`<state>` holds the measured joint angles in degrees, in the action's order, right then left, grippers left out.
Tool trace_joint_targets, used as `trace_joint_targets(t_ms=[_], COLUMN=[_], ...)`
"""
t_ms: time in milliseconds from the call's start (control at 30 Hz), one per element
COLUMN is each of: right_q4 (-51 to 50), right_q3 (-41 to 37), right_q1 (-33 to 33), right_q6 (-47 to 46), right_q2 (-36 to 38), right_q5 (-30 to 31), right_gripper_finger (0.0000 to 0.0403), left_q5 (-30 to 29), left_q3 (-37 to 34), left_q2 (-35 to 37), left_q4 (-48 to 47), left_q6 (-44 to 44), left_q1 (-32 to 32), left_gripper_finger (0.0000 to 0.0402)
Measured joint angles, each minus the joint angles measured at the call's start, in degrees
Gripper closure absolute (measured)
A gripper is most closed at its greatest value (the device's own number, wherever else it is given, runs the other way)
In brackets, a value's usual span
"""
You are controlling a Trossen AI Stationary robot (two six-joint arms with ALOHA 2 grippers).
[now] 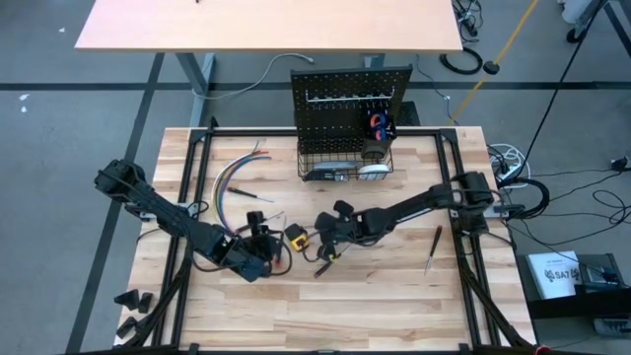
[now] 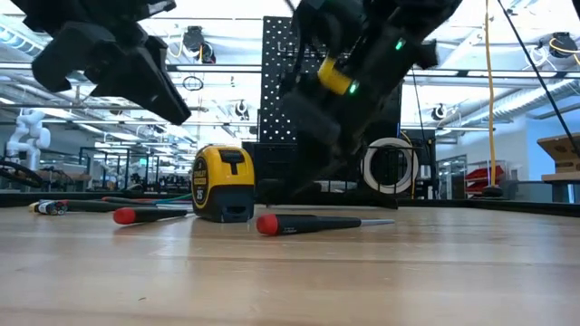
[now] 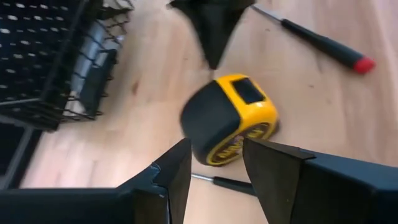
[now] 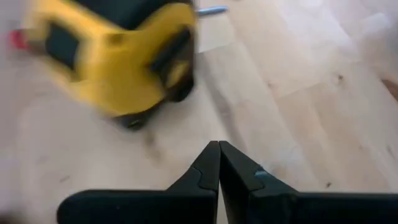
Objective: Hang tools onto peg board
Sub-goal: Hang the yellow tape measure on the pegboard
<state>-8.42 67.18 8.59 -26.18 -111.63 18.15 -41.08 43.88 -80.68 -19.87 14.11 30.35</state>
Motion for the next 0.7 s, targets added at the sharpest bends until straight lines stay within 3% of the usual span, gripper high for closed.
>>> trace_joint_targets(t_ms=[133,267,367,533,700], right_q4=[0.15,6.74,13.17,22.63,25.23], right_q3=[0.02,0.06,0.04,0.07,0.11], right_q1=[4.06,9.29,11.89,12.56,10.67], right_q6=[-0.15,-0.09,-0.15,0.77,2.19], right_q2=[1.94,1.18,-0.44,-3.2,-5.69], right_q5=[-0.11,-0.46,-0.13,4.56,4.46], right_gripper_finger=[0.0403,0.0403,0.0403,0.0403,0.0403], left_q5=[-1.87,-6.5,-6.43,-5.82,-4.84], left_q3=[0.0,-0.91,-2.83,-6.49,-10.06], left_q2=[0.01,0.01,-0.03,-0.07,-1.17], left_q4=[-0.22,-0.77,-0.83,2.46,10.44], left_q6=[1.93,6.53,10.2,13.94,11.83], left_q1=[-0.21,-2.48,-4.72,-6.81,-8.04], left_gripper_finger=[0.0249,0.0249,0.0249,0.0249,0.0249])
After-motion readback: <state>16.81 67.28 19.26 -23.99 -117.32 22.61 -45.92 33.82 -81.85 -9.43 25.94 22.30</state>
